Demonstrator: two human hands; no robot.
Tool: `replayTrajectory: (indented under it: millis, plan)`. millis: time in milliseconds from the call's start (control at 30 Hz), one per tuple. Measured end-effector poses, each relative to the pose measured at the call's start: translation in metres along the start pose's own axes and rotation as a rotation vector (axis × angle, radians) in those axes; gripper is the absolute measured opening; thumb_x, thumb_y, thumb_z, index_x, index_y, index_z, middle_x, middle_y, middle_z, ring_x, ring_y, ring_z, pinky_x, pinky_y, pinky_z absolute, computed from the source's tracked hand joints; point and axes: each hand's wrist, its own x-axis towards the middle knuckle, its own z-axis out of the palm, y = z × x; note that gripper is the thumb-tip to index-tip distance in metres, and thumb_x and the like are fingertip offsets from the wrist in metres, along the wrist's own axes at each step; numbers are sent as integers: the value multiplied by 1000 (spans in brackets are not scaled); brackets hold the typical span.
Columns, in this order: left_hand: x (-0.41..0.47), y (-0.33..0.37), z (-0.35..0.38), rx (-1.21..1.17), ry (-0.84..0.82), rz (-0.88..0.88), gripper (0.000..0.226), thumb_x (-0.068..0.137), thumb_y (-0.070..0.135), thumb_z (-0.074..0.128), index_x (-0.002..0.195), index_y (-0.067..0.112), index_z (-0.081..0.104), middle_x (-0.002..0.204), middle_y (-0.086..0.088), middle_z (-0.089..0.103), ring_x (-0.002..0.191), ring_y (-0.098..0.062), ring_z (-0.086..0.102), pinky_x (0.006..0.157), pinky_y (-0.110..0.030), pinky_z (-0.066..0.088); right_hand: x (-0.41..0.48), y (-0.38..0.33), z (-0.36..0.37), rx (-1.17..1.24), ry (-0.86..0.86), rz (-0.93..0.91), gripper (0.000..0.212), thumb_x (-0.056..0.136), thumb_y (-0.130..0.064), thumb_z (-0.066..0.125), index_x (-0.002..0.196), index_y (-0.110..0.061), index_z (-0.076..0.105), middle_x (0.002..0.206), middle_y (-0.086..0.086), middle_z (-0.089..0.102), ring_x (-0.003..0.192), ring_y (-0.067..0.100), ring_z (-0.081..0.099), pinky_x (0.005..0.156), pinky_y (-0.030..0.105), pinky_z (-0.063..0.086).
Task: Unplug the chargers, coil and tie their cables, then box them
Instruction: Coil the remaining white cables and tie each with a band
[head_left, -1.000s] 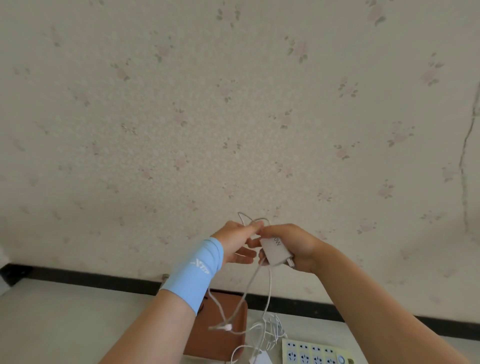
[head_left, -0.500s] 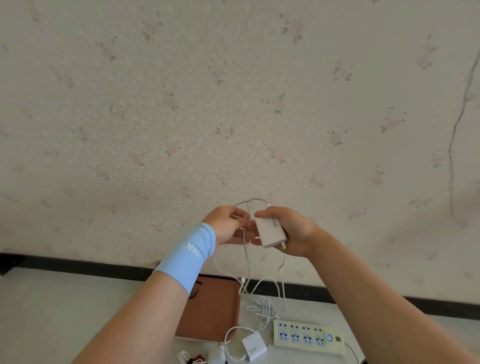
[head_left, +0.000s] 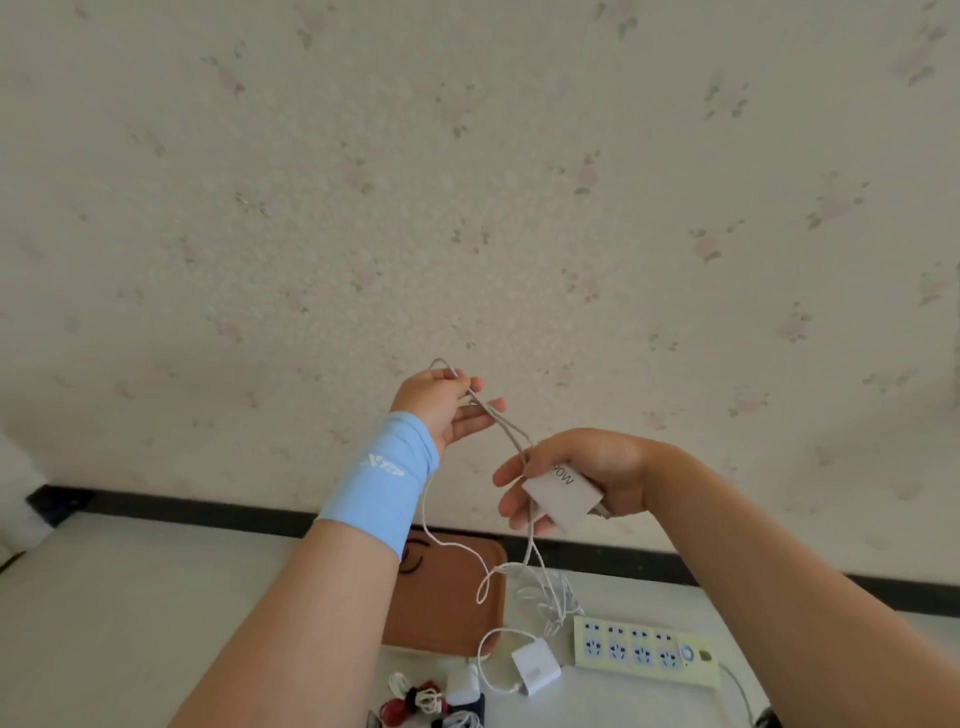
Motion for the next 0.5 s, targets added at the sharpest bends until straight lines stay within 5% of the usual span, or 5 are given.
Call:
replayTrajectory:
  millis: [100,200,333,500]
  plan:
    - [-1,1,-7,198,86,17,14,104,7,41,96,4,51,90,-6,65,61,-30,69,59,-37,60,1,5,-1,-30,22,32,32,96,-13,50,123,-1,60,115,20,71,95,30,67,90,40,53]
    - [2,2,-16,439,197,80,19,104,14,37,98,4,52,91,2,73,55,-29,71,40,-23,46,4,12,-1,-146,-8,133,34,94,-14,53,124,1,59,115,22,70,92,29,66,85,37,53]
    - [6,3,-26,439,241,68,17,102,14,37,102,5,50,89,5,76,63,-33,73,41,-21,41,1,12,-5,-153,-3,128,31,81,-22,64,110,-10,63,104,16,72,98,32,67,78,36,47]
    - [13,2,-37,595,350,52,18,101,11,31,103,5,48,80,3,76,54,-30,72,44,-24,44,-9,12,-16,-113,42,125,48,83,-21,62,128,-3,65,106,14,70,87,24,65,82,37,55]
